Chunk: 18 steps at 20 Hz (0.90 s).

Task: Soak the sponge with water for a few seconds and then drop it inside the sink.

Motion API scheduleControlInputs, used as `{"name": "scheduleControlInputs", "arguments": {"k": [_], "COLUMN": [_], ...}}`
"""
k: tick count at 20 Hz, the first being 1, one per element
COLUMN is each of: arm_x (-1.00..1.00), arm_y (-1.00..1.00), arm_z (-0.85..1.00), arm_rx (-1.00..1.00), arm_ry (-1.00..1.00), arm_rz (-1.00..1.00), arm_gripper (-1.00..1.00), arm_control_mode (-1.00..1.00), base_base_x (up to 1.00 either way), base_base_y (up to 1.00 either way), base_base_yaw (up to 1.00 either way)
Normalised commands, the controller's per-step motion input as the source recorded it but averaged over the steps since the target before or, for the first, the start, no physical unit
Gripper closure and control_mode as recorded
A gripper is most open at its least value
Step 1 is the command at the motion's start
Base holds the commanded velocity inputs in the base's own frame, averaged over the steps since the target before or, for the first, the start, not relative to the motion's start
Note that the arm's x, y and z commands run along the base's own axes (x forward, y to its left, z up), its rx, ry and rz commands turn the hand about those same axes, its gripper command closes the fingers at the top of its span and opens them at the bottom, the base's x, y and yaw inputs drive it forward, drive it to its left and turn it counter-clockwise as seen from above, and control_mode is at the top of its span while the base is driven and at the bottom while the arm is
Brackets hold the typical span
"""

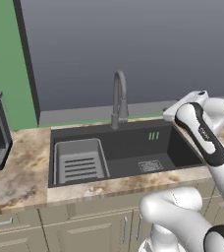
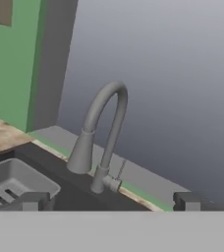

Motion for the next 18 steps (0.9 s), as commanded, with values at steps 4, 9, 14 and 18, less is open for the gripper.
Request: {"name": "scheduleControlInputs", "arguments": {"k": [4, 9, 14, 18], "arm_x": [0.08, 0.1, 0.08, 0.01], "arm_y": [-0.04, -0.04, -0.06, 0.0], "arm_z": [0.0, -0.08, -0.32, -0.58], "arm_rx": [0.21, 0.16, 0.03, 0.0], "arm_ry": [0.04, 0.04, -0.03, -0.21], "arm_rz": [0.03, 0.04, 0.06, 0.04], "arm_gripper": [-1.0, -1.0, -1.0, -1.0], "arm_control_mode": [-1.0, -1.0, -1.0, -1.0], "base_base_x": [0.0, 0.0, 0.0, 0.0], "base_base_y": [0.0, 0.0, 0.0, 0.0], "base_base_yaw": [0.0, 0.0, 0.0, 0.0]}}
